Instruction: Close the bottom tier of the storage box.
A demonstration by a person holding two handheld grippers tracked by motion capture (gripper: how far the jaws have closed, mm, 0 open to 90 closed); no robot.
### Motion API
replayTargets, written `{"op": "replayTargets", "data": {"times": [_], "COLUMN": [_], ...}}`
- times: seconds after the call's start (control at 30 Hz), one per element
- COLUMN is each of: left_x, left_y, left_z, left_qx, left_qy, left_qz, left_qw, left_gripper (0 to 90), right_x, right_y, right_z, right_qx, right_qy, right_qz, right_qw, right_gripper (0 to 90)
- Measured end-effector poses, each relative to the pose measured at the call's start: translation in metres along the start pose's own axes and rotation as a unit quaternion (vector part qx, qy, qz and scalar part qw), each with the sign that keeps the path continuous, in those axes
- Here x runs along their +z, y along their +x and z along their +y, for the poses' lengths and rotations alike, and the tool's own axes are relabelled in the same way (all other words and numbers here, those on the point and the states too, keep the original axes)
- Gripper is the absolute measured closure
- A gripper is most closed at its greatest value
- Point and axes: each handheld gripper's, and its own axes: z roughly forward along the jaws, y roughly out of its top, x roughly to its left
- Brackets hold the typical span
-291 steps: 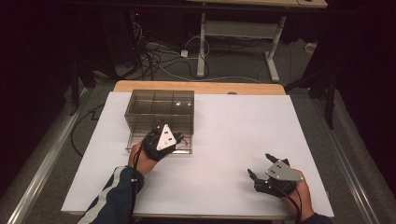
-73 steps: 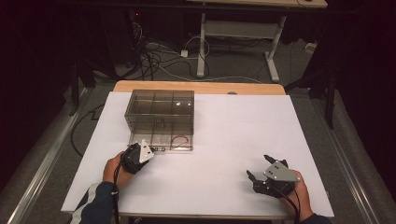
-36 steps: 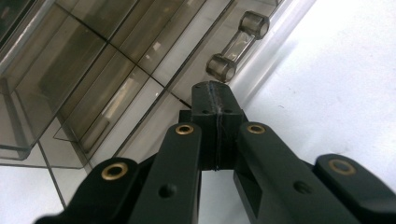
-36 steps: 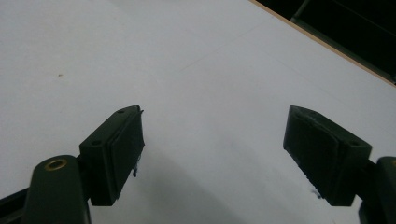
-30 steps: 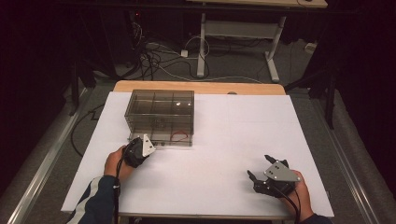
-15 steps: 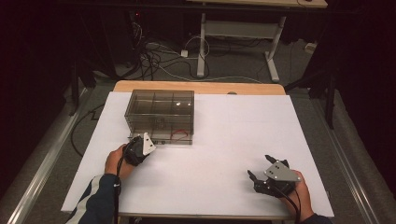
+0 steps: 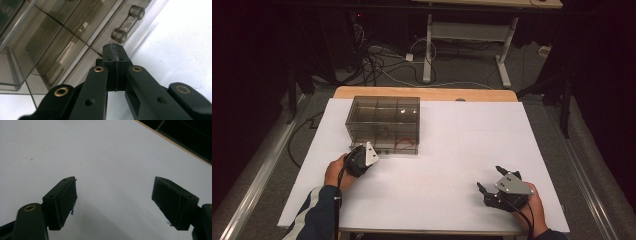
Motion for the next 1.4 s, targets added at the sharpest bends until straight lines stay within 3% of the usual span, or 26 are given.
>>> {"op": "replayTargets", "data": {"times": [0.53,1.4], "left_x": [0.007,0.018], "left_y": [0.003,0.005], "left_z": [0.006,0.011], "left_qx": [-0.004,0.012], "left_qy": [0.002,0.004], "left_qz": [0.007,0.026], "left_qw": [1.0000,0.9996], "left_gripper": [87.7,87.6], "right_x": [0.000,0.001], "right_y": [0.001,0.002], "right_z": [0.000,0.000], "right_qx": [0.000,-0.006], "right_qy": [0.000,0.001], "right_qz": [0.001,0.003], "right_qw": [1.0000,1.0000], "right_gripper": [20.8,20.8]}}
